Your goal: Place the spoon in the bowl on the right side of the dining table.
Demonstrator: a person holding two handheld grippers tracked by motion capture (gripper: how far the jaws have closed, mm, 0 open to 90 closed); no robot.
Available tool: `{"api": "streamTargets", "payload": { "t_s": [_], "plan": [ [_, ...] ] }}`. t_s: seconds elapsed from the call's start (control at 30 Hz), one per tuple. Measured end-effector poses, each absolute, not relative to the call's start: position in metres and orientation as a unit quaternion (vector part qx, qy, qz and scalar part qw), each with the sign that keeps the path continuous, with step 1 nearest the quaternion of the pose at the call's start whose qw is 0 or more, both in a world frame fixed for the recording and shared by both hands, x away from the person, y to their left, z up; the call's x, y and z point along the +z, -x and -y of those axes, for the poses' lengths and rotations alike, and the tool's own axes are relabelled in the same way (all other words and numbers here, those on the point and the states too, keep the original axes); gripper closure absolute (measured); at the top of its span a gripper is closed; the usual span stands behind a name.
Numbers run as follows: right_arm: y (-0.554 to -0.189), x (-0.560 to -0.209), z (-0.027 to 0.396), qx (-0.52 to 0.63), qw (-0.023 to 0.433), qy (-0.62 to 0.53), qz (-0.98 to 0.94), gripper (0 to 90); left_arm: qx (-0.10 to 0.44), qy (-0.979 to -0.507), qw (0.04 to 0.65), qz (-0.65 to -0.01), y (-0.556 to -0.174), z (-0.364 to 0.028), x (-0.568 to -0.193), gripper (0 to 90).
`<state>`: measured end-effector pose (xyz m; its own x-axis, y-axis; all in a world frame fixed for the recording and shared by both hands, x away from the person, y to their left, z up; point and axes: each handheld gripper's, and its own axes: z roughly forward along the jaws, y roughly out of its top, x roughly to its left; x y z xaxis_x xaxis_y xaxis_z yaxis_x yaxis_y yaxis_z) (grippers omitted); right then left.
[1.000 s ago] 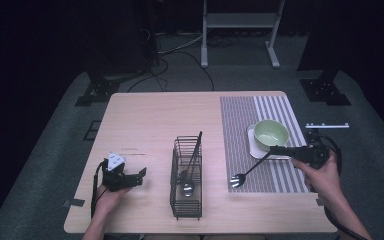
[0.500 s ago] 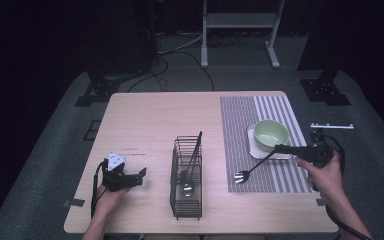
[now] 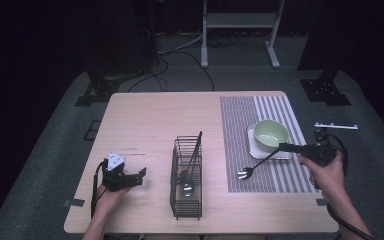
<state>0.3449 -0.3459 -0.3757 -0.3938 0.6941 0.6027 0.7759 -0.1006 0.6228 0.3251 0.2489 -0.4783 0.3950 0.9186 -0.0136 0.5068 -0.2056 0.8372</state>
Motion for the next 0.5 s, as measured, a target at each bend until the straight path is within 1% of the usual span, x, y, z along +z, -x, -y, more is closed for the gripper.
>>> {"api": "streamTargets", "payload": {
  "t_s": [0.5],
  "plan": [
    [-0.3522, -0.3755, 0.3512, -0.500, 0.035, 0.562, 0.658, 88.4, 0.257, -0.733, 0.401, -0.486, -0.3251, -0.2489, -0.4783, 0.0]
  ]
}}
